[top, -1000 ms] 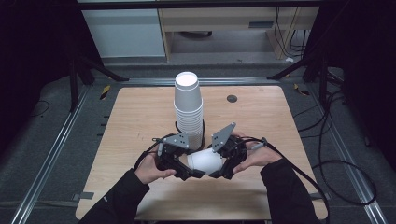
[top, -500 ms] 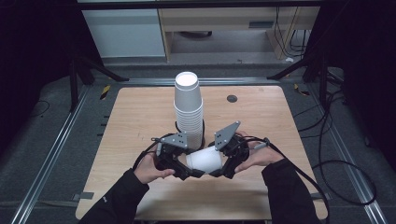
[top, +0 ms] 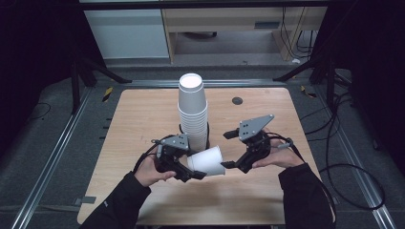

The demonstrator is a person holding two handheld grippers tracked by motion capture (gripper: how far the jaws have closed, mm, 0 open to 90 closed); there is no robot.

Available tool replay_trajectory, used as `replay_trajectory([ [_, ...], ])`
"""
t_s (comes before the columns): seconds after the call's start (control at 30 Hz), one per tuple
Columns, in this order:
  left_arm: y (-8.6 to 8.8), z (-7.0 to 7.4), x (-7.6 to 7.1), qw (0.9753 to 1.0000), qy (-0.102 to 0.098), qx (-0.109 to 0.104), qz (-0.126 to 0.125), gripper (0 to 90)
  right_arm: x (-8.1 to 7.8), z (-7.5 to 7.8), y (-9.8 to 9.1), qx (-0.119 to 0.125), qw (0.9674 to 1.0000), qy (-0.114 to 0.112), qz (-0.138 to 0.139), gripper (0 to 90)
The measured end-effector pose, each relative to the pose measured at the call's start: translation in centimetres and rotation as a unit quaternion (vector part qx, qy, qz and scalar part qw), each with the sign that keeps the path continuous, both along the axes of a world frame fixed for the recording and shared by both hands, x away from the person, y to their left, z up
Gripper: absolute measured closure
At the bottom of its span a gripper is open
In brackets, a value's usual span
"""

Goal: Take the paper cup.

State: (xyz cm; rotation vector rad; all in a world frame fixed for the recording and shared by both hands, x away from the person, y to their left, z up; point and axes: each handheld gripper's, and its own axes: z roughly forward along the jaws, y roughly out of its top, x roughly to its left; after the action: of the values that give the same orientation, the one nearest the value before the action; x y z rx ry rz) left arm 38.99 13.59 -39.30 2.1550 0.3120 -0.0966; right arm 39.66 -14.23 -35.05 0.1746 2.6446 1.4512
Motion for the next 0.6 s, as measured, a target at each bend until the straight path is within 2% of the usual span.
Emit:
replay_trajectory([
  [0.2, 0.7, 0.4, 0.1, 0.9998, -0.002, -0.018, 0.013, 21.6, -0.3, -0.1, -1.4, 0.030, 0.9993, 0.003, -0.022, 6.5],
  [0.33, 1.2, 0.9, 0.1, 0.9990, -0.008, -0.039, 0.018, 21.6, -0.6, -0.4, -2.0, 0.053, 0.9981, 0.008, -0.031, 6.5],
  [0.43, 1.3, 1.1, 0.0, 0.9988, -0.011, -0.045, 0.018, 21.5, -0.8, -0.6, -2.3, 0.066, 0.9972, 0.013, -0.032, 6.2],
  [0.47, 1.4, 1.2, 0.0, 0.9986, -0.015, -0.047, 0.019, 21.5, -0.9, -0.8, -2.5, 0.078, 0.9962, 0.016, -0.035, 6.2],
  [0.57, 1.4, 1.3, -0.1, 0.9984, -0.017, -0.050, 0.019, 21.5, -1.0, -1.0, -2.5, 0.083, 0.9956, 0.016, -0.040, 6.2],
  [0.6, 1.4, 1.4, -0.1, 0.9983, -0.018, -0.052, 0.019, 21.5, -1.0, -1.2, -2.6, 0.090, 0.9949, 0.023, -0.041, 6.1],
])
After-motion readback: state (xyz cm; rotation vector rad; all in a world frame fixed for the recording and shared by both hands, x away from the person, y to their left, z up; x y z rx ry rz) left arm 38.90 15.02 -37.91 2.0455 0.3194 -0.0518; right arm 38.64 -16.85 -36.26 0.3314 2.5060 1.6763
